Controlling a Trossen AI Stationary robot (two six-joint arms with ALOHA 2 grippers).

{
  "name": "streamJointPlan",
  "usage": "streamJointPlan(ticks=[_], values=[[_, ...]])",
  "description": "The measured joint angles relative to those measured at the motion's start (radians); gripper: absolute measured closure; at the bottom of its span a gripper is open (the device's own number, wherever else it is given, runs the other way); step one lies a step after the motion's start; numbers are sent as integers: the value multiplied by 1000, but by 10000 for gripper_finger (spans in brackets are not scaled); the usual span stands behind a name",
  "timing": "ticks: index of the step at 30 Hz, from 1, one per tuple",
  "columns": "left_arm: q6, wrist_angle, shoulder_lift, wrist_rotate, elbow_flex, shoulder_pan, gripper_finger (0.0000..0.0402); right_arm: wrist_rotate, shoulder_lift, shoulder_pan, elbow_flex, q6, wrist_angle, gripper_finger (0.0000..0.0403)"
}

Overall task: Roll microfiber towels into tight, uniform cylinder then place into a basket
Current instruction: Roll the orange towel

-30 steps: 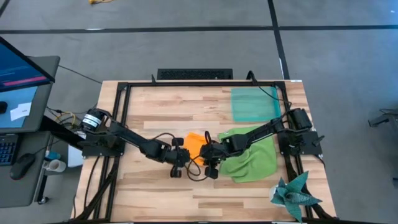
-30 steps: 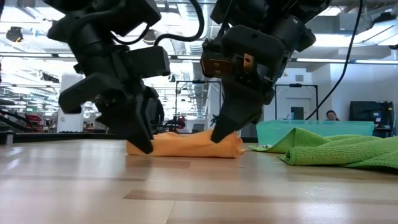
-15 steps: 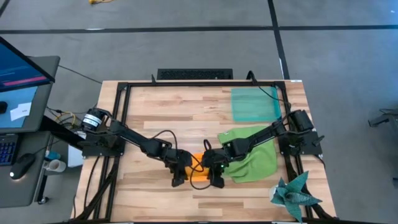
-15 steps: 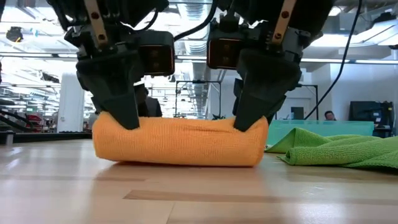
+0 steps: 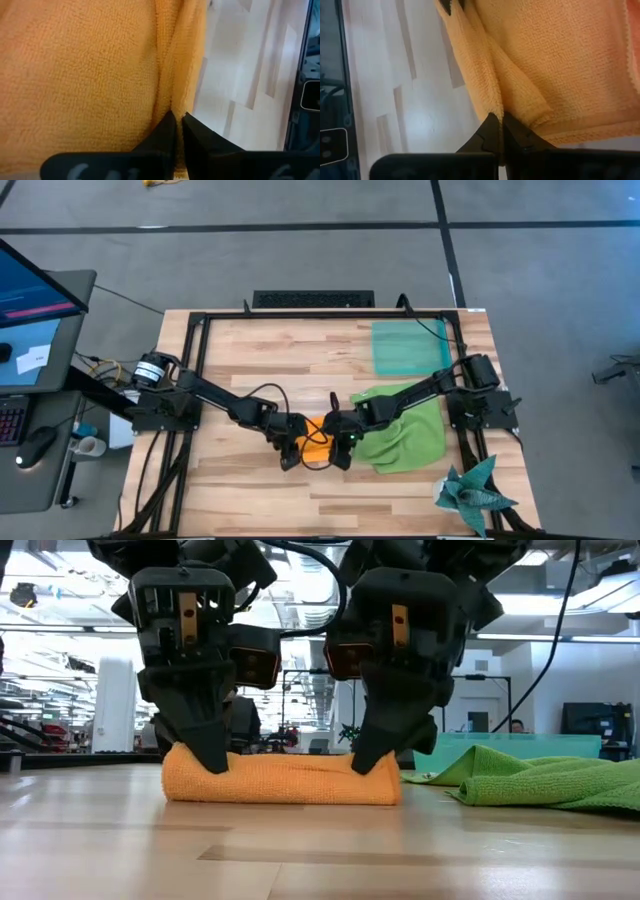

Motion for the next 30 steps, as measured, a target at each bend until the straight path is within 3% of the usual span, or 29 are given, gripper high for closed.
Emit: streamJointPlan(ticks=[5,14,23,30], values=[[0,-6,0,0,-1,0,390,9,0,7,-2,0,23,371],[-27,-16,0,-13,-2,-1,389,14,-8,6,-4,-36,-6,318],[-103,-19,0,-29,-2,-2,389,23,-93,8,-5,-180,-77,321],[-106,-25,0,-34,-1,-1,389,145,-154,91,-3,-317,29,321]])
